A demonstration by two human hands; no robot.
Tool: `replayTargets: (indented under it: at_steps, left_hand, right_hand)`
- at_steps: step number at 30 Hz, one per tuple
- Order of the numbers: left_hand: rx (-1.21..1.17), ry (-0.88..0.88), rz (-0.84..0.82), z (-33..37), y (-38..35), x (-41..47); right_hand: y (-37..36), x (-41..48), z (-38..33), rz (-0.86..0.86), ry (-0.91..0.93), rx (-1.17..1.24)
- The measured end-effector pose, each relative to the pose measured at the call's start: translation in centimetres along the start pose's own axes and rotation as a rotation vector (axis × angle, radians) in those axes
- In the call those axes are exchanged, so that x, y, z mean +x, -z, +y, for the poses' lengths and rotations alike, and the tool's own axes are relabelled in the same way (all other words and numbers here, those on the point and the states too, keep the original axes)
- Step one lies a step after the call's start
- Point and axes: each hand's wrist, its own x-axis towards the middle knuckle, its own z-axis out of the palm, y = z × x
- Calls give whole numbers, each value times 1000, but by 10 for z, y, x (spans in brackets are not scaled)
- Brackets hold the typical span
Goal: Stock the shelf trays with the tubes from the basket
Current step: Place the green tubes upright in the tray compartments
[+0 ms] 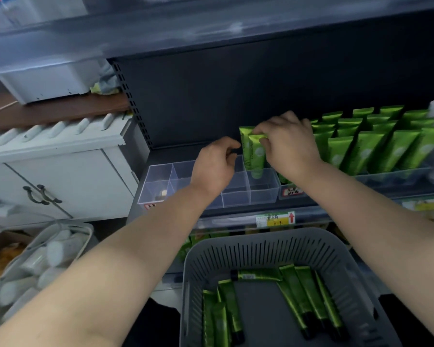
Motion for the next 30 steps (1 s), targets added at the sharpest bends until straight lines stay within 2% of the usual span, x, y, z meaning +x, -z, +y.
replayTargets:
  at_steps: [3,8,13,16,19,22,26,30]
  left_hand:
    - [-6,-37,-30,3,-4,-23]
    - [21,-136,-117,1,-13,-78]
    - [7,-76,-207,-2,-31,-137]
    - [38,61,-345,-12,-49,-169]
    - [63,295,-518,-27,-72,-196]
    - [67,478,-612,-40,-90,-223]
    - [64,604,-623,-53,-103,-241]
    - [39,721,-532,-57,-108,-239]
  right_hand:
    - [2,-31,-7,61,50,50]
    - [-10,-97,-13,22,57,107]
    - [-43,-169,-13,-115,0,177]
    - [-68,-210,-9,-296,-48,198]
    - [-93,-240,-4,-559,-101,216]
    - [-113,-264,-9,-816,-104,283]
    - [-130,-281,-22,-1103,-8,316]
    - [-146,-281,-29,-1334,45,294]
